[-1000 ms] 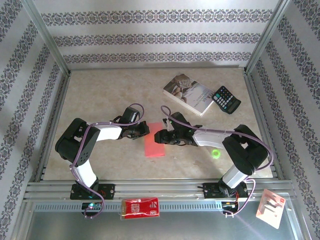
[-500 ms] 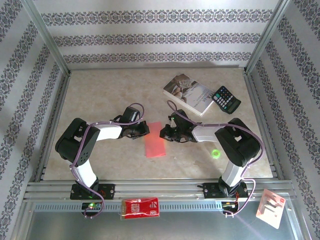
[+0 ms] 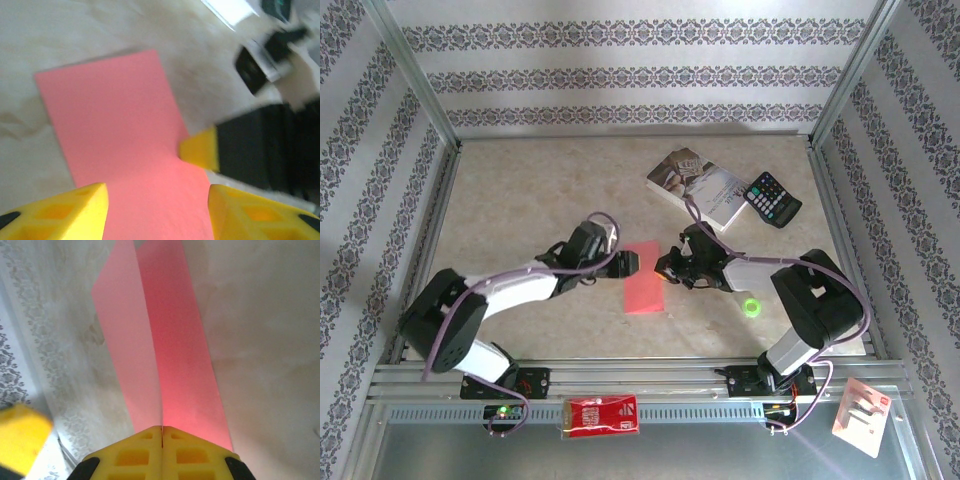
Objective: Fold a paper plane with a square sheet of paper (pick it up from the middle)
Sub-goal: Fold the triangle at the bottom-center of the table.
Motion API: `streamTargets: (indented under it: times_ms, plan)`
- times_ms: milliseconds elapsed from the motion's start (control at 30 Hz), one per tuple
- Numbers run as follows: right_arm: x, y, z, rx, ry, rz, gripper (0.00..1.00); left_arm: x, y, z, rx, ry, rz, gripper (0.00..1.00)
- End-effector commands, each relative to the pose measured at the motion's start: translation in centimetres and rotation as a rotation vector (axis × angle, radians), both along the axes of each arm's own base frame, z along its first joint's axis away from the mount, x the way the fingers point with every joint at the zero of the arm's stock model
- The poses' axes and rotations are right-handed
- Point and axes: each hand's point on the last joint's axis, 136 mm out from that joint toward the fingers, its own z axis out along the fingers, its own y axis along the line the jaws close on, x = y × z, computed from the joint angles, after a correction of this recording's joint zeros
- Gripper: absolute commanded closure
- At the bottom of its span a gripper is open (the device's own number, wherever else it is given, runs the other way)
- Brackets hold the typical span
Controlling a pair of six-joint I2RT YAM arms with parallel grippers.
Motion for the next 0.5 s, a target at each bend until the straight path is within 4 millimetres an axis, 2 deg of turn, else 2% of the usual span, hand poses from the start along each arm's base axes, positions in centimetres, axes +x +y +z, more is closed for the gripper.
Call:
streamTargets:
  times_ms: [0, 133, 233, 333, 467]
  plan:
    - [-0.4, -0.3, 0.9, 0.060, 0.042, -0.051, 1.00, -1.8, -1.2, 0.7, 0.125, -0.240, -0.103, 0.42]
    - [-0.6, -0.6, 0.9, 0.078, 0.066, -0.067, 1.00, -5.4, -3.3, -0.1, 0.305, -0.409, -0.232, 0.34]
    - [-0.6, -0.6, 0.9, 0.087, 0.070, -0.064, 1.00, -7.0, -4.6, -1.3, 0.406, -0.489, -0.300, 0.29]
    - [-0.6, -0.6, 0.7, 0.084, 0.071, -0.063, 1.00, -7.8, -5.6, -2.3, 0.486, -0.536, -0.347, 0.26]
    - [-0.7, -0.6, 0.2, 0.085, 0.078, -0.059, 1.00, -7.7, -6.1, -2.9, 0.528, -0.554, -0.348, 0.24]
